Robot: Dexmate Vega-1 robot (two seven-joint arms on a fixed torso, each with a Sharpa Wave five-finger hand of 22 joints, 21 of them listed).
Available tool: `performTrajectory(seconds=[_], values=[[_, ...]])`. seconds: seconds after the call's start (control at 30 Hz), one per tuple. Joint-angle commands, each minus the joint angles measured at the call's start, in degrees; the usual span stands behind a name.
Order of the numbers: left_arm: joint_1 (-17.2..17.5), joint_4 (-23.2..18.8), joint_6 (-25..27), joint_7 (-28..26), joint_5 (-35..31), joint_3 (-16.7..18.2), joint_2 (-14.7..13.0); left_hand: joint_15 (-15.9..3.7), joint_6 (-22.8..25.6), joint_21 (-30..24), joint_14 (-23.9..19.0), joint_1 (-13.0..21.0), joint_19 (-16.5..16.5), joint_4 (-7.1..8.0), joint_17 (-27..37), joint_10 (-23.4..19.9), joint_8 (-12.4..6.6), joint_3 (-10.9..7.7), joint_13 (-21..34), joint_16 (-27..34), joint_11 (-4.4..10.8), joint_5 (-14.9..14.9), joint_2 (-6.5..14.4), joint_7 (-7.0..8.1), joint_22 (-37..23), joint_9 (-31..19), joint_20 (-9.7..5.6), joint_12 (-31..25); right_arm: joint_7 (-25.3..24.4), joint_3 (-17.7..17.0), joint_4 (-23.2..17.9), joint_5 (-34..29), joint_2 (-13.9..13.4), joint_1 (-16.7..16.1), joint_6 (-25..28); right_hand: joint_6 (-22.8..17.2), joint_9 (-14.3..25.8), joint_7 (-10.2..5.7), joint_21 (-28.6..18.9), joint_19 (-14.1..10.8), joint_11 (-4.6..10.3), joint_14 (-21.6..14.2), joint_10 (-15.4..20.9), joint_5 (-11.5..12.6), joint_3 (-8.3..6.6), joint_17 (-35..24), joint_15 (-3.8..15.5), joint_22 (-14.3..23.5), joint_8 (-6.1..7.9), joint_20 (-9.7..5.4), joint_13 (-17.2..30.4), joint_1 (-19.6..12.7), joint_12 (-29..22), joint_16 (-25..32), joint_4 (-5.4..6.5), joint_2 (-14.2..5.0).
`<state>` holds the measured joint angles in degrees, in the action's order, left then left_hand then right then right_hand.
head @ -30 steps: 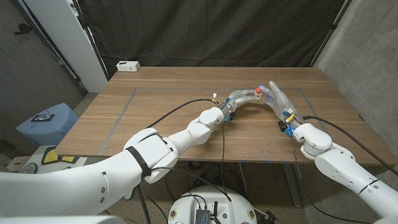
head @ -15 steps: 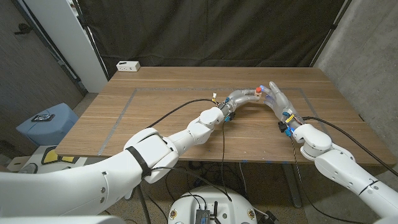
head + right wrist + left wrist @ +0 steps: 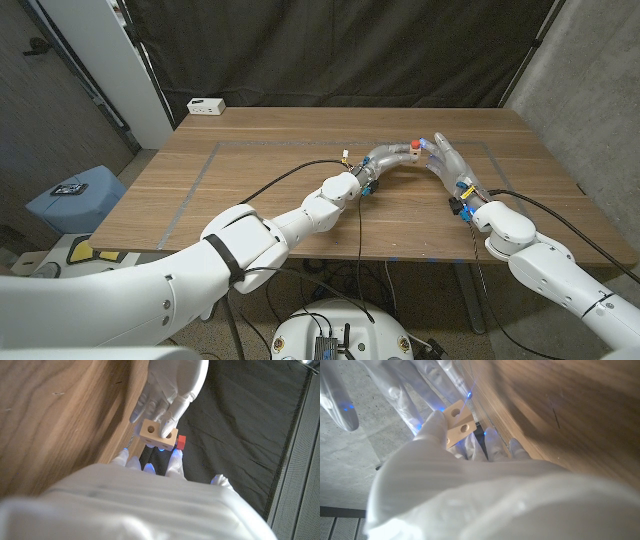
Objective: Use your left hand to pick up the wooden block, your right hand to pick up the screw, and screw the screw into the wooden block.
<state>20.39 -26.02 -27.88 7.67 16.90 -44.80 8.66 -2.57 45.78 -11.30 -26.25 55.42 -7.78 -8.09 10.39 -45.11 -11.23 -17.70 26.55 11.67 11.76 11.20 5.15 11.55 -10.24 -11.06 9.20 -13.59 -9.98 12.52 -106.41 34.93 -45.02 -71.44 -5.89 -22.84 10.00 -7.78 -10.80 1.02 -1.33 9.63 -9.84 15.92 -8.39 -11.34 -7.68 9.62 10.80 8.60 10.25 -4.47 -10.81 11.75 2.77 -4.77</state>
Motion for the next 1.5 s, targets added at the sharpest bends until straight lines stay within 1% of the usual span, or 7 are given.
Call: performTrajectory(seconds=[0.03, 0.3, 0.47, 0.7, 0.87, 1.3, 1.5], values=[[-0.11, 0.49, 0.23, 0.25, 0.33, 0.15, 0.31, -2.69, 0.66, -0.55, -0.61, -0.2, 0.06, 0.19, 0.14, -1.36, -0.38, -0.3, 0.39, 0.2, 0.75, 0.14, 0.35, 0.6, -0.31, -0.17, 0.05, -0.2, -0.51, -0.82, -1.53, 0.21, -0.64, -1.57, 0.35, -0.72, 0.25, 0.02, -0.06, 0.04, 0.27, 7.66, -3.4, 0.35, -0.2, -0.16, 0.2, 0.13, 0.32, -0.34, 0.18, -0.26, -0.24, -0.08, 0.29, -0.27], [0.0, 0.33, 0.48, 0.37, 0.46, 0.2, 0.36, -2.78, 1.06, -0.54, -0.67, -0.35, 0.07, 0.11, 0.12, -1.67, -0.47, -0.37, 0.41, 0.14, 0.76, 0.12, 0.34, 0.48, -0.31, -0.17, 0.0, -0.23, -0.54, -1.37, -2.68, 0.38, -1.21, -2.79, 0.6, -0.86, 0.26, -0.02, -0.1, -0.07, 0.25, 7.66, -3.4, 0.35, -0.22, -0.17, 0.24, 0.13, 0.33, -0.35, 0.19, -0.26, -0.24, -0.07, 0.31, -0.3], [-0.07, 0.53, 0.39, 0.38, 0.46, 0.18, 0.48, -2.87, 1.64, -0.54, -0.83, -0.53, 0.06, 0.05, 0.12, -2.06, -0.63, -0.28, 0.43, 0.18, 0.77, 0.06, 0.17, 0.74, -0.31, -0.17, -0.16, -0.32, -0.29, -1.46, -3.16, 0.47, -1.4, -3.24, 0.67, -0.92, 0.27, -0.1, -0.14, -0.19, 0.32, 7.67, -3.41, 0.36, -0.23, -0.17, 0.26, 0.13, 0.31, -0.47, 0.19, -0.26, -0.23, -0.07, 0.34, -0.33], [0.08, 0.2, 0.2, 0.26, 0.36, 0.11, 0.4, -3.11, 3.35, -0.56, -1.45, -1.31, -0.04, 0.18, 0.15, -3.81, -1.08, -0.13, 0.53, 0.31, 0.78, -0.04, 0.02, 0.96, -0.3, -0.16, -0.46, -0.8, 0.39, -1.35, -3.5, 0.38, -1.65, -3.47, 0.44, -1.11, 0.28, -0.3, -0.13, -0.19, 0.3, 7.77, -3.42, 0.36, -0.24, -0.19, 0.23, 0.13, 0.34, -0.52, 0.2, -0.24, -0.22, -0.1, 0.38, -0.37], [0.44, -0.62, 0.27, 0.15, 0.31, 0.1, 0.11, -3.15, 4.01, -0.58, -1.9, -1.58, -0.12, 0.16, 0.18, -4.25, -1.22, -0.05, 0.53, 0.44, 0.8, -0.09, -0.14, 1.02, -0.29, -0.15, -0.61, -0.84, 0.51, -1.56, -3.92, 0.37, -1.88, -3.89, 0.34, -1.27, 0.28, -0.4, -0.13, -0.2, 0.23, 7.78, -3.35, 0.36, -0.24, -0.2, 0.21, 0.13, 0.36, -0.51, 0.21, -0.21, -0.25, -0.1, 0.42, -0.38], [2.04, -5.02, 1.19, -0.42, -0.18, -0.18, -1.62, -3.51, 5.61, -0.57, -2.57, -2.45, -0.19, 0.25, 0.26, -6.12, -1.51, 0.24, 0.63, 0.56, 0.82, -0.23, -0.52, 1.03, -0.28, -0.15, -0.83, -1.22, -0.27, -2.68, -5.26, -0.01, -2.17, -5.84, -0.21, -1.46, 0.29, -0.68, -0.12, -0.21, 0.22, 7.77, -3.21, 0.35, -0.22, -0.23, 0.16, 0.14, 0.34, -0.49, 0.23, -0.13, -0.3, -0.08, 0.51, -0.4], [3.14, -8.19, 2.4, -0.9, -0.46, -0.36, -2.9, -3.62, 4.64, -0.54, -2.43, -2.42, -0.18, 0.06, 0.3, -5.35, -0.89, 0.1, 0.38, 0.41, 0.82, -0.19, -0.43, 1.04, -0.29, -0.13, -0.67, -0.55, -1.2, -3.73, -5.86, -0.29, -2.24, -6.89, -0.22, -1.65, 0.3, -0.57, -0.13, -0.26, 0.23, 7.65, -3.06, 0.35, -0.22, -0.24, 0.16, 0.14, 0.37, -0.49, 0.23, -0.11, -0.35, -0.02, 0.55, -0.41]])
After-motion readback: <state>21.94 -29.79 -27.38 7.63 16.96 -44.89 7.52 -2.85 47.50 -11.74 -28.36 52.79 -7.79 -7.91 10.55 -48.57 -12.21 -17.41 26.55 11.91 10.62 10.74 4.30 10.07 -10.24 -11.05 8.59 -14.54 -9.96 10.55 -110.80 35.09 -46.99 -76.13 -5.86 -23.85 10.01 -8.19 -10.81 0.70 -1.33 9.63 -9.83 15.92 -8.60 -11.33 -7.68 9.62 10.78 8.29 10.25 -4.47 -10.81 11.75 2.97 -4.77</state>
